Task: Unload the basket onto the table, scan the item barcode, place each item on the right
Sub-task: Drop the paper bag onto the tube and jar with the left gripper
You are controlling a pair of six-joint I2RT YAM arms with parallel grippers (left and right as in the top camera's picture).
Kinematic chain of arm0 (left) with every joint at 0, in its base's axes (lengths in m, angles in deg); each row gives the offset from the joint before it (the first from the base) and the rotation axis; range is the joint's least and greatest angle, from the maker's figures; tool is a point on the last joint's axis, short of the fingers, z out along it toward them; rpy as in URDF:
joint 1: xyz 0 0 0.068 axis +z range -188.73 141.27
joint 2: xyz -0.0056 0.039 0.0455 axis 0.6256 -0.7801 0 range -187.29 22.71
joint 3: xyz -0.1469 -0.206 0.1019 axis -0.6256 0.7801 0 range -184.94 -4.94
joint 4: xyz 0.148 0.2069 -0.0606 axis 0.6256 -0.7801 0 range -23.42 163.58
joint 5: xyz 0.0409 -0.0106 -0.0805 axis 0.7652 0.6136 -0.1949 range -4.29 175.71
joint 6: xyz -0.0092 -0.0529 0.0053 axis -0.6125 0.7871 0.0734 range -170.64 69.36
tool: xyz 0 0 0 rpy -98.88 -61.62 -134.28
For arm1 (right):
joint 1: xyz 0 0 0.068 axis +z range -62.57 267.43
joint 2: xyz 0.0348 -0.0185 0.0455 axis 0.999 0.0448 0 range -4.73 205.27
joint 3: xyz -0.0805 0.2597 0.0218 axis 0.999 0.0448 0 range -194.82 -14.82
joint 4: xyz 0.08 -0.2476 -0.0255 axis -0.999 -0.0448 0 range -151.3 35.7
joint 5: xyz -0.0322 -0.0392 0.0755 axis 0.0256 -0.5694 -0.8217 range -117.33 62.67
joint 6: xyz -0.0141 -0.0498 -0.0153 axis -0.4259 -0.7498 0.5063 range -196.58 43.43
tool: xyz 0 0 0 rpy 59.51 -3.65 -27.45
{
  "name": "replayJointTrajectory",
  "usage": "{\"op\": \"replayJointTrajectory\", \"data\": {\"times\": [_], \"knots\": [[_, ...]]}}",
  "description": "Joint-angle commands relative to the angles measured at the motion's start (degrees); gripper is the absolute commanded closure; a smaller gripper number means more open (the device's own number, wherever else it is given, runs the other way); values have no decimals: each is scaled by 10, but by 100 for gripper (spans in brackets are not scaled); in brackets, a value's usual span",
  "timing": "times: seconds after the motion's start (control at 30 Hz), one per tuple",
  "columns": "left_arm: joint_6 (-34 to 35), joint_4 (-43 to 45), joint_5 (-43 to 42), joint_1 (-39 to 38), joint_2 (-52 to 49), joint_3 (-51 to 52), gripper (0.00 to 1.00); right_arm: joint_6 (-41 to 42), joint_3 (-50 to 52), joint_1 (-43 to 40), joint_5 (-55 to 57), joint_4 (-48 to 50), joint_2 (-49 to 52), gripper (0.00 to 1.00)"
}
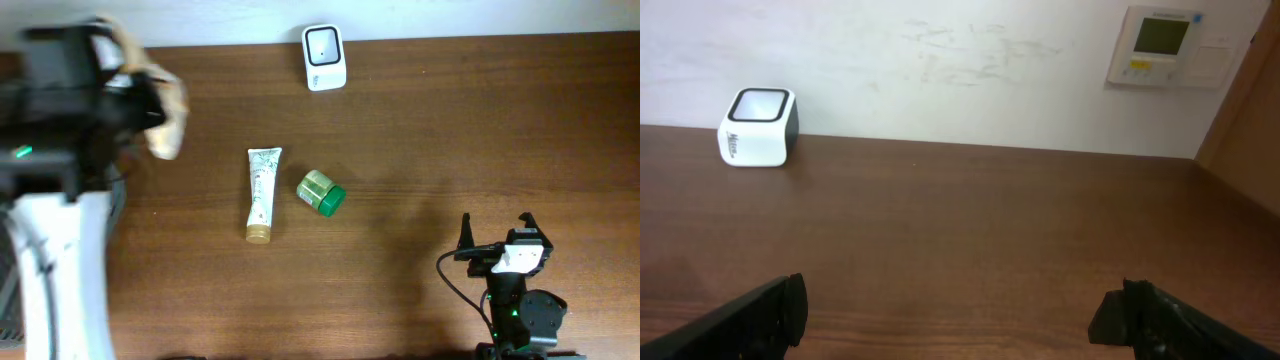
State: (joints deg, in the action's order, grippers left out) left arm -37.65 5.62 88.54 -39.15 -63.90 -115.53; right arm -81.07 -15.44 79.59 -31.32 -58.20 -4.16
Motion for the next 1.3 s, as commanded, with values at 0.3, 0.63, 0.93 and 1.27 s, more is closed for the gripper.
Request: {"op": "replayJointTrajectory", "data": {"times": [0.3,0.63,0.93,1.27], "knots": [[-230,73,-23,-72,-303,218,100,5,3,3,0,-2,-4,2],[-229,90,-274,-120,-311,219,73,5,3,3,0,-2,-4,2],[-230,-34,-244,-90,-268,-36,61,5,3,3,0,-2,-4,2],[-196,114,-107,-86,-108,-118,58,5,3,3,0,-2,-4,2]]}}
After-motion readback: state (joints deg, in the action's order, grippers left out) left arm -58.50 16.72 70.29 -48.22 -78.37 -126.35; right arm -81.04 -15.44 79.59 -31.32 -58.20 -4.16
